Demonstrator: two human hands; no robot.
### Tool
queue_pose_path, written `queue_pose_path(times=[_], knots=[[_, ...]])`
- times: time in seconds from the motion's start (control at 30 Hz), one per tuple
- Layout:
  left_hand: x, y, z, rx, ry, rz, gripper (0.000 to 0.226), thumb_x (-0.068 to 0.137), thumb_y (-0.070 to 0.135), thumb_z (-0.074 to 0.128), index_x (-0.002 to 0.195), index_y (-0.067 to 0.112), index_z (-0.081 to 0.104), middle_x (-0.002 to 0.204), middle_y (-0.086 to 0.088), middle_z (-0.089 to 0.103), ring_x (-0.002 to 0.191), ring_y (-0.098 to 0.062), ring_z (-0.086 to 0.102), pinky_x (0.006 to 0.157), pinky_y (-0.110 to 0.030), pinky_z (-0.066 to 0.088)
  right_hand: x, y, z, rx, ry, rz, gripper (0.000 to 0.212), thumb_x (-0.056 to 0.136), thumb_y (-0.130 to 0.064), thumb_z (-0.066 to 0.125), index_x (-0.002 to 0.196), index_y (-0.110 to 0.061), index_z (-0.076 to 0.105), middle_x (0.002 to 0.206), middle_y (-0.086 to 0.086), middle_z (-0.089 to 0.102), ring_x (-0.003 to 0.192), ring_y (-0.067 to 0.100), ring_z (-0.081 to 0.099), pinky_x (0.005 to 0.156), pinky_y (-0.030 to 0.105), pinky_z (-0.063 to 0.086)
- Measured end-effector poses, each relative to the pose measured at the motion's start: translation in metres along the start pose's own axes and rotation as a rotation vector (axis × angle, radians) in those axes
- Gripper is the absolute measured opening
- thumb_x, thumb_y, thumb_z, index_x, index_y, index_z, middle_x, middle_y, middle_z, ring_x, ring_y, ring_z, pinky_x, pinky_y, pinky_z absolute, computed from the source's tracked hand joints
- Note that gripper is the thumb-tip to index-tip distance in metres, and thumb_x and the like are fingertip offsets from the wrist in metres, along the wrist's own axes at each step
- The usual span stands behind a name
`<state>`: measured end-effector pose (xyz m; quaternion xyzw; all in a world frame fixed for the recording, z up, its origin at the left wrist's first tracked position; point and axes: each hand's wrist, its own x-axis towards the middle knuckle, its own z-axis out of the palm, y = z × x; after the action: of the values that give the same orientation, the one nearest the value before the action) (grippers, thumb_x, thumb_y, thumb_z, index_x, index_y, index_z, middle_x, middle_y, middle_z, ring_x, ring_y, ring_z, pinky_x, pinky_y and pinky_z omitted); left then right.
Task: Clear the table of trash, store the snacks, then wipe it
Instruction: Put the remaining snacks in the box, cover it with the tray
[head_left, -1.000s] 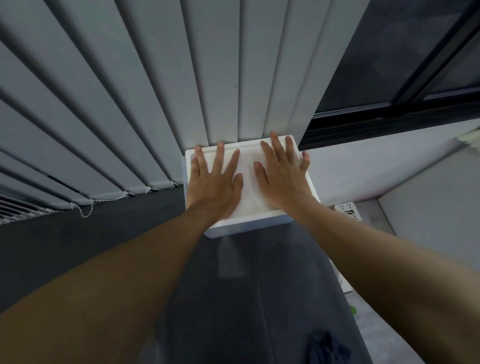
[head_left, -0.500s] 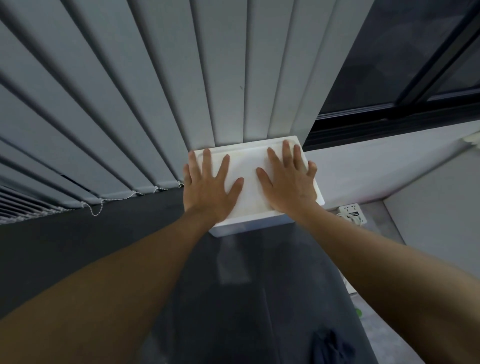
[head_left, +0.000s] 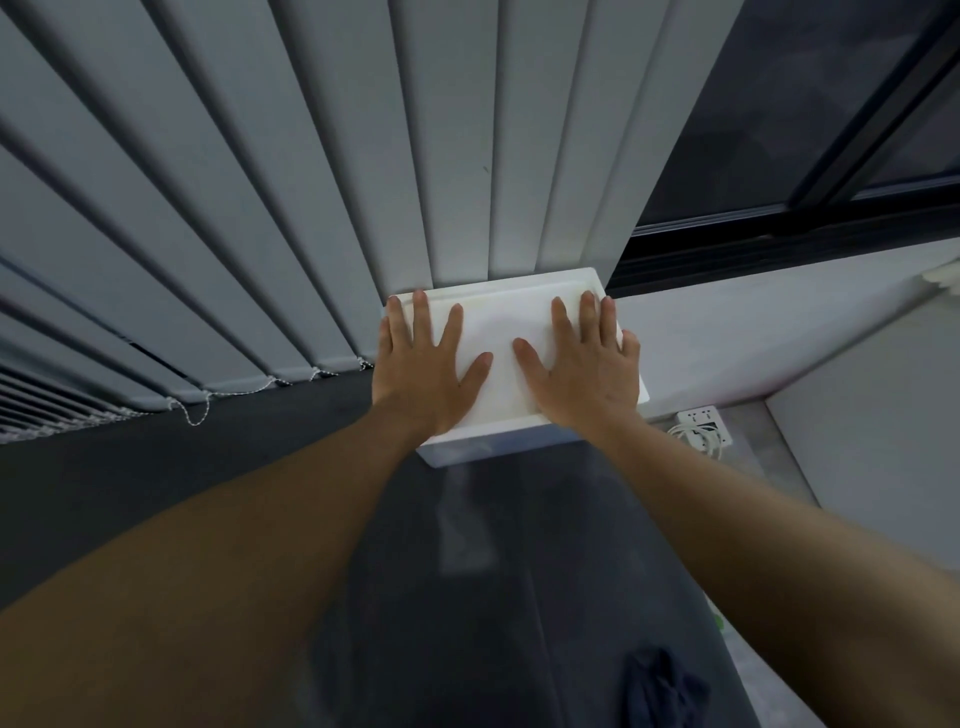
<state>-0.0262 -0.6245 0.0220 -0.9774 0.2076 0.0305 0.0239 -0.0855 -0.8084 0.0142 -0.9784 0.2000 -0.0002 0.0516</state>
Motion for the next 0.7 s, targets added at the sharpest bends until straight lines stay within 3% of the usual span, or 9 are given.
queue_pose_path(times=[0.27,0.37,0.53,0.7], knots=[[-0.004,0.006,0.008,-0.025,0.051,-0.002,0.078,0.095,0.066,0.006,0.159,0.020,0.004,0.165,-0.020,-0.008,0.152,-0.035,-0.012,0.123,-0.050,-0.003,0.020,0.003,-0.008,-0.028,-0.077,-0.039,0.087,0.085,-0.082,0.011,0.155,-0.030,0.008,0.163,0.010,0.009,0.150,0.040,-0.001,0.118,0.061,0.012],[-0.001,0.004,0.007,-0.014,0.056,0.005,0.076,0.094,0.066,0.005,0.159,0.025,0.000,0.165,-0.018,-0.008,0.152,-0.036,-0.006,0.123,-0.052,-0.002,0.025,0.005,-0.005,-0.070,-0.053,-0.107,0.085,0.086,-0.082,0.008,0.156,-0.035,0.002,0.166,0.003,-0.001,0.151,0.039,-0.005,0.117,0.065,0.006],[0.000,0.004,0.007,-0.026,0.025,0.020,0.077,0.092,0.066,0.002,0.159,0.028,0.001,0.165,-0.017,-0.007,0.152,-0.035,-0.005,0.122,-0.052,-0.002,0.026,0.006,-0.007,-0.046,-0.157,-0.099,0.083,0.087,-0.080,0.009,0.156,-0.035,0.001,0.166,0.000,-0.007,0.150,0.037,-0.014,0.118,0.063,0.001],[-0.002,0.005,0.005,-0.029,0.059,0.022,0.073,0.096,0.064,0.012,0.158,0.026,0.011,0.165,-0.016,0.004,0.152,-0.034,0.003,0.123,-0.050,0.002,-0.010,0.003,0.004,-0.050,-0.051,-0.091,0.079,0.091,-0.074,0.004,0.157,-0.031,0.002,0.167,0.005,-0.005,0.152,0.033,-0.009,0.119,0.060,0.000]])
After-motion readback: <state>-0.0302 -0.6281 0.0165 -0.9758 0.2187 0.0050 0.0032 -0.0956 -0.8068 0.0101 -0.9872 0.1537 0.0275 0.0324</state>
